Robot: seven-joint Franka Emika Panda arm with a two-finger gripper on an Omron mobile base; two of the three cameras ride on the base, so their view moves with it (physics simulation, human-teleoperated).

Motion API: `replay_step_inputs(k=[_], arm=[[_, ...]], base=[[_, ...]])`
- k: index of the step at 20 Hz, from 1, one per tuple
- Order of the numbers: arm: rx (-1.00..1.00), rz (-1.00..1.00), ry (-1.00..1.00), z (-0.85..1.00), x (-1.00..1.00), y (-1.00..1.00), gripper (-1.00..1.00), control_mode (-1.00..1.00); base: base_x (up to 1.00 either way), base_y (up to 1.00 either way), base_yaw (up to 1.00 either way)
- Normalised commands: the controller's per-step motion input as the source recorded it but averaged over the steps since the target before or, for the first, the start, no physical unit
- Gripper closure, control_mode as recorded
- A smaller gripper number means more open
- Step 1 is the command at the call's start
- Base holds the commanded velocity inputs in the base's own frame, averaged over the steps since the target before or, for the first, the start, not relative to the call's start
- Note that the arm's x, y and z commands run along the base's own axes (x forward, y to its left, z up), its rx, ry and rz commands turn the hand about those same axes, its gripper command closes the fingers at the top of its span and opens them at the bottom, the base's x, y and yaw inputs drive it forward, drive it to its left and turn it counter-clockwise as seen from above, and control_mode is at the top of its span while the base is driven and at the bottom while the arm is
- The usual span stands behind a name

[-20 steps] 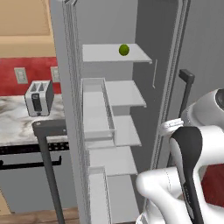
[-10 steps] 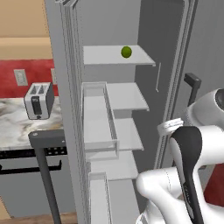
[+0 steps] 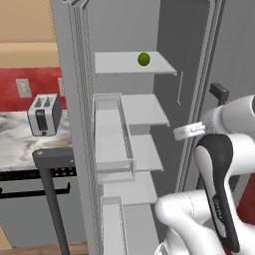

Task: Grab the lime and lemon from the fridge, place them in the blender, close the lid, and turn on the blender to create a marinade.

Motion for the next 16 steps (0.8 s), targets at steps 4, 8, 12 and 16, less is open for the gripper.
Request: replay_step_inputs(k=[4, 8, 12, 16], arm=[[0.06, 0.10, -0.30, 0.84, 0.59, 0.36, -1.00, -1.00], [0.00, -0.01, -0.26, 0.78, 0.54, 0.42, -1.00, -1.00], [0.00, -0.15, -0.04, 0.76, 0.55, 0.31, -1.00, -1.00], [0.00, -0.18, 0.00, 0.68, 0.54, 0.07, -1.00, -1.00]], base=[[0.00, 0.00, 0.00], [0.00, 0.00, 0.00], [0.00, 0.00, 0.00], [0.00, 0.00, 0.00]])
